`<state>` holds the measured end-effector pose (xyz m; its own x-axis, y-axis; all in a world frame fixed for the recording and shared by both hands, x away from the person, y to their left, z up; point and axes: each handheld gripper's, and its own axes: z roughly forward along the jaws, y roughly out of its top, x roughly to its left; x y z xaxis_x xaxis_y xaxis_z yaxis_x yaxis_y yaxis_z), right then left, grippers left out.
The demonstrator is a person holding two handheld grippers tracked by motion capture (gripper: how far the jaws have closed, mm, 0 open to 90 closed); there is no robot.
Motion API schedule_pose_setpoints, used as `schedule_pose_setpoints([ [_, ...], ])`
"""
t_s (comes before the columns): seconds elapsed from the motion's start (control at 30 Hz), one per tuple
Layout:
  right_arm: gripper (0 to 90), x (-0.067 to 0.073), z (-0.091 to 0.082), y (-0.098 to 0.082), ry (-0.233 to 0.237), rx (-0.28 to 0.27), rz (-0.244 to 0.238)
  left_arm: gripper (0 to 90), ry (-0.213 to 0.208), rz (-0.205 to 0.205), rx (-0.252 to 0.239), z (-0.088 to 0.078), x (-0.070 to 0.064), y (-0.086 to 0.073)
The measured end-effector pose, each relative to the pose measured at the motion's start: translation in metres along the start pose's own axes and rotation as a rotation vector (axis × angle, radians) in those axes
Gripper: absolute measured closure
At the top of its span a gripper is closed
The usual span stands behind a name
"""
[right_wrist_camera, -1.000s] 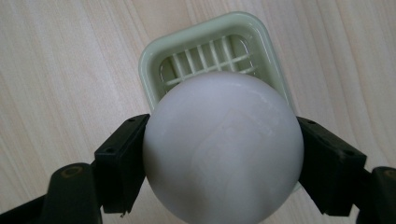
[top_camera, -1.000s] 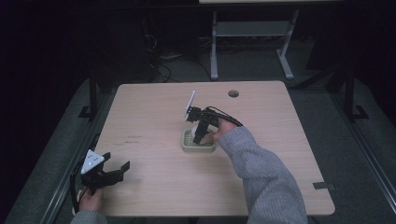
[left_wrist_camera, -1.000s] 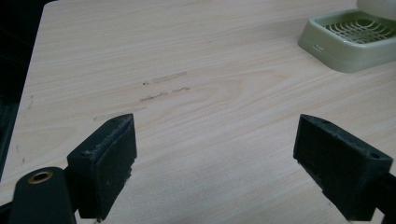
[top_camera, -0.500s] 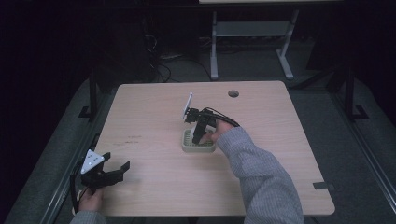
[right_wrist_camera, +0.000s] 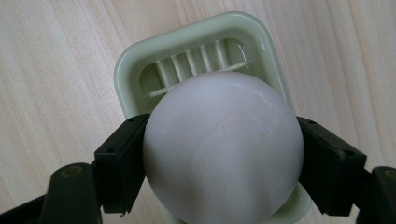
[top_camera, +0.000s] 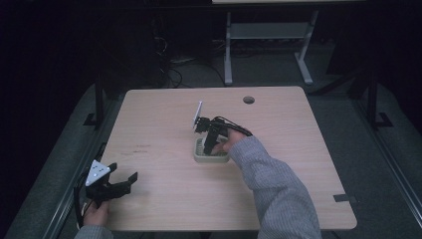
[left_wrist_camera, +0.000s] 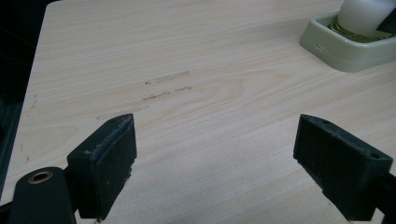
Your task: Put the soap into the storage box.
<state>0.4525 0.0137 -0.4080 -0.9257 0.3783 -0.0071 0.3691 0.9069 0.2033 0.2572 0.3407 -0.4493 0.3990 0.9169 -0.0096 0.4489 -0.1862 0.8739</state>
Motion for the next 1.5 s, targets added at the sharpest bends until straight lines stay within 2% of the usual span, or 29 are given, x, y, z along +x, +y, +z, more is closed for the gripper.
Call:
schedule_pose_setpoints([
  [0.77, 23.2, 0.0011, 0.0064, 0.0006, -0.008, 0.001, -0.009, 12.9, 0.004, -0.007, -0.011, -0.0015, 0.0013, -0.0004],
  [1.5, 23.0, -0.0014, 0.0071, 0.0004, 0.022, 0.005, 0.0, 12.9, 0.007, -0.005, -0.006, -0.0027, 0.0026, 0.0],
])
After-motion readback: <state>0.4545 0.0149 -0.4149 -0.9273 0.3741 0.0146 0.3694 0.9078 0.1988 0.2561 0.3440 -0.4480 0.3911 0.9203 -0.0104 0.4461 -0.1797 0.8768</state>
